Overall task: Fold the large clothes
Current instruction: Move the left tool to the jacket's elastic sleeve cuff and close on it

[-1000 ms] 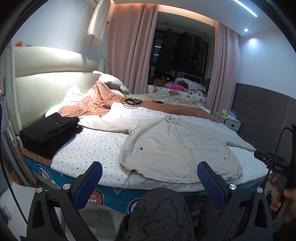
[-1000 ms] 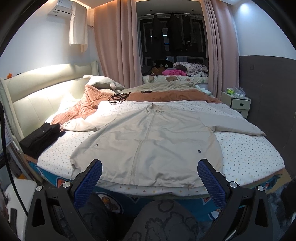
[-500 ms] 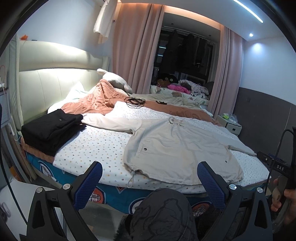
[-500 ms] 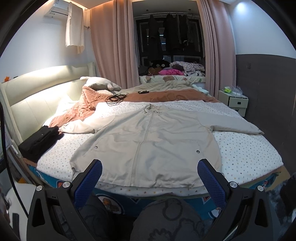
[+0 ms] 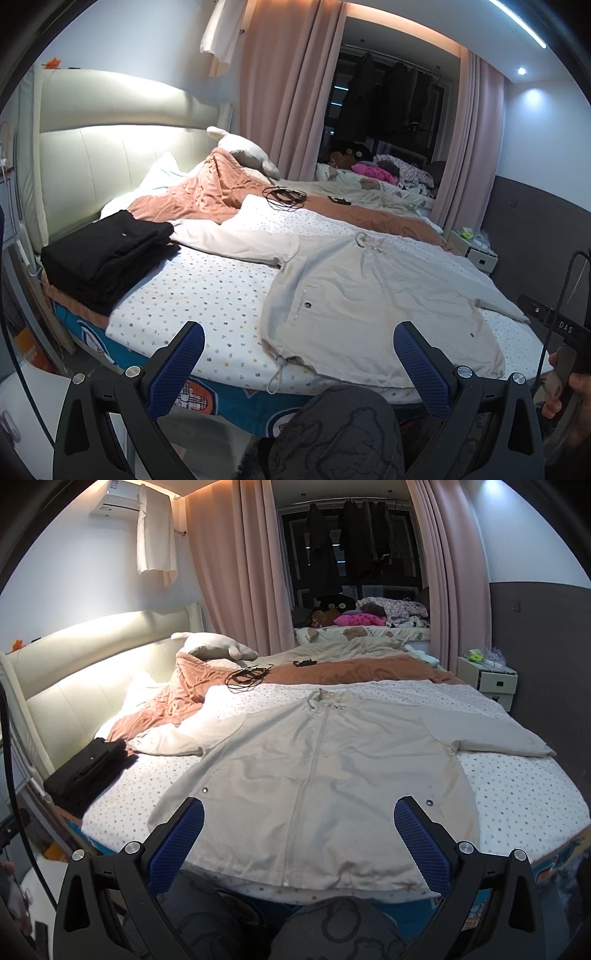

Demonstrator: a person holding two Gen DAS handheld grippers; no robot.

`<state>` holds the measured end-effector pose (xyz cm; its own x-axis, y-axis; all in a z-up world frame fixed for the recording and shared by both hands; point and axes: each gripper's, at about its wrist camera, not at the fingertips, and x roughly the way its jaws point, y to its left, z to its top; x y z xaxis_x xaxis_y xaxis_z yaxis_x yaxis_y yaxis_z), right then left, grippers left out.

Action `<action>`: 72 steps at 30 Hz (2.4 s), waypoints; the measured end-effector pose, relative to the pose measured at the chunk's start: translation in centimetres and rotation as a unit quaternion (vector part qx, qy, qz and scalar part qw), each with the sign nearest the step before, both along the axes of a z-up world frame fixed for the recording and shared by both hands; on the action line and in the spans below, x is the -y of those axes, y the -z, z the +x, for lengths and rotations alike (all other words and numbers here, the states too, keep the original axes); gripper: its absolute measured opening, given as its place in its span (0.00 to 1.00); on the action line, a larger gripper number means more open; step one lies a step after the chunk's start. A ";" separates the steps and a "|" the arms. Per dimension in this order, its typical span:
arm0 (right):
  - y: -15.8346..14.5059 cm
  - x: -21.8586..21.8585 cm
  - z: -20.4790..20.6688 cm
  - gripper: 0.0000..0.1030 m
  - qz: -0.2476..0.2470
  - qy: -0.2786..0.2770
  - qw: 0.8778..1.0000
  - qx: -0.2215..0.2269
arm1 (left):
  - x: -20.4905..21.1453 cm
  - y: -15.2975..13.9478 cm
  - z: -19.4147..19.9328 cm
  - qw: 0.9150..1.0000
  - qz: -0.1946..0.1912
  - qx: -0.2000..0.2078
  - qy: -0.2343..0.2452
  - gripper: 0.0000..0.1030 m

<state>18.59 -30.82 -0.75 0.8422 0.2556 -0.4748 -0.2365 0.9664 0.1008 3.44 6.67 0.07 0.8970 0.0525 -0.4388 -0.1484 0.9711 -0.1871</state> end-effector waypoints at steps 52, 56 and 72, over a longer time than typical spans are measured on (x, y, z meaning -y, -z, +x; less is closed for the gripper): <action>10.5 -22.4 37.8 0.80 0.033 -0.093 0.982 -0.159 | -22.4 9.5 34.4 0.967 -0.131 -0.154 -0.154 0.67; 12.0 -23.7 39.6 0.75 0.030 -0.103 0.979 -0.175 | -23.7 10.6 37.1 0.964 -0.138 -0.163 -0.159 0.66; 18.6 -29.4 43.7 0.25 0.039 -0.165 0.950 -0.263 | -28.7 17.4 46.2 0.931 -0.190 -0.224 -0.215 0.52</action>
